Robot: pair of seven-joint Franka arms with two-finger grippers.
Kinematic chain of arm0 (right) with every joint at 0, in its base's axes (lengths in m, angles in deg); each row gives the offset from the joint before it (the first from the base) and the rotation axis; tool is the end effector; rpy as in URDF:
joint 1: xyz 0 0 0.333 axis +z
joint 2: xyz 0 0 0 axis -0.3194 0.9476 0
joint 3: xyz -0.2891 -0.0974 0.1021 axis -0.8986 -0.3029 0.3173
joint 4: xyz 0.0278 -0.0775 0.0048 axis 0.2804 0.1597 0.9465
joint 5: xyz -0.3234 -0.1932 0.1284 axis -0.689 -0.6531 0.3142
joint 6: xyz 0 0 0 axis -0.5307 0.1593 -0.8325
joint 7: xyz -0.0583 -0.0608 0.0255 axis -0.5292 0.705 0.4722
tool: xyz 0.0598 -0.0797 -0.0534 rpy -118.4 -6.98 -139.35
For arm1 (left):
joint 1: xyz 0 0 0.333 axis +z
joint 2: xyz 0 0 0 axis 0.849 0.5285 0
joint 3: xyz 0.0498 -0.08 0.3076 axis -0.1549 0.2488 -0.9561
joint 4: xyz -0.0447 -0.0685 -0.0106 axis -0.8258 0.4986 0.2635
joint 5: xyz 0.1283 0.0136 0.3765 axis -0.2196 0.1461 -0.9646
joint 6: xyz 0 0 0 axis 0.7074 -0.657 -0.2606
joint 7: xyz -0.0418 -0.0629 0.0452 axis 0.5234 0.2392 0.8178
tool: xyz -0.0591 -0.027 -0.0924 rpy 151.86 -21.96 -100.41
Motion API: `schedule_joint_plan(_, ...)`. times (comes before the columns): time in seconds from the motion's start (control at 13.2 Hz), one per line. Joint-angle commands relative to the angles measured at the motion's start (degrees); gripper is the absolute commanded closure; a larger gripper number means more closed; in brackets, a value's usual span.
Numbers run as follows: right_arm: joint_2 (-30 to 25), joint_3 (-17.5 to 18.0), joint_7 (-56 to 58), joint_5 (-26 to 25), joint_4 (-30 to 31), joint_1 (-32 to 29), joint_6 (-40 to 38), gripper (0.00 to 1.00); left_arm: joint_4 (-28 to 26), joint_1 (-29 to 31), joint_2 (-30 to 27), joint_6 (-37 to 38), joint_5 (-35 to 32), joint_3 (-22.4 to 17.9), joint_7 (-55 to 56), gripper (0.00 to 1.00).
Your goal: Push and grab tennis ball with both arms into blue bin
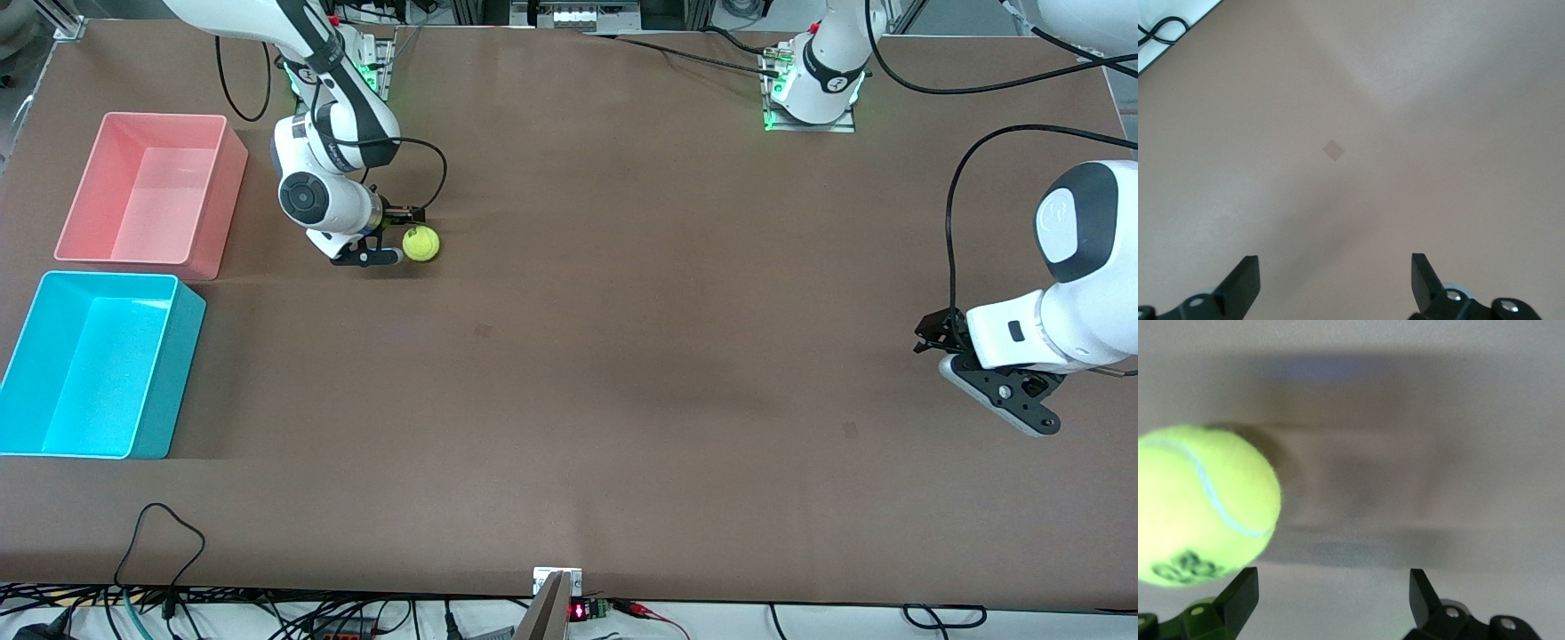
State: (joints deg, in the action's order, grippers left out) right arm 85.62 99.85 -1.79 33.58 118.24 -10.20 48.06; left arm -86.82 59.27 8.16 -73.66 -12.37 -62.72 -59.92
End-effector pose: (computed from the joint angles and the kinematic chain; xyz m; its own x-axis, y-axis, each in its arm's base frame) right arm 0.4015 0.1705 0.1695 0.9254 0.0267 -0.3781 0.0133 -0.9992 -0.0379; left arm 0.6936 0.0024 0.4521 0.7911 -0.6110 -0.0282 -0.6109 -0.7916 0.0123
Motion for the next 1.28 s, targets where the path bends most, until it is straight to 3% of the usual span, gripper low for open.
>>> schedule_joint_plan(0.0, 0.5, 0.2, 0.6, 0.6, -0.3, -0.3, 0.8, 0.00, -2.2, -1.6, -2.7, -0.8, 0.6, -2.6, 0.2, 0.00)
schedule_joint_plan(0.23, 0.4, 0.2, 0.6, 0.5, -0.4, -0.3, 0.7, 0.00, -1.8, -6.3, -5.3, -0.8, 0.3, -6.8, 13.8, 0.00)
schedule_joint_plan(0.38, -0.4, 0.5, 0.8, 0.4, -0.4, 0.2, 0.3, 0.00, -1.6, -6.4, -6.6, -0.8, 0.3, -7.0, 23.4, 0.00)
schedule_joint_plan(0.53, -3.4, 3.4, 0.8, 0.4, -0.7, 0.3, -0.3, 0.00, -1.5, -6.3, -8.2, 0.0, 0.1, -7.1, 30.6, 0.00)
schedule_joint_plan(0.83, -5.1, 5.7, 4.6, 0.3, -6.0, 0.4, -1.5, 0.00, -1.5, -3.4, -11.7, 7.2, 0.9, -6.3, 37.6, 0.00)
schedule_joint_plan(1.06, -4.6, 5.8, 5.8, -1.3, -9.9, 2.5, -1.1, 0.00, -2.7, 2.7, -14.0, 9.0, 0.9, 1.7, 38.3, 0.00)
schedule_joint_plan(1.21, -4.0, 5.7, 5.8, -4.3, -10.0, 2.4, 3.4, 0.00, -5.5, 3.0, -16.5, 10.2, 0.9, 2.5, 38.4, 0.00)
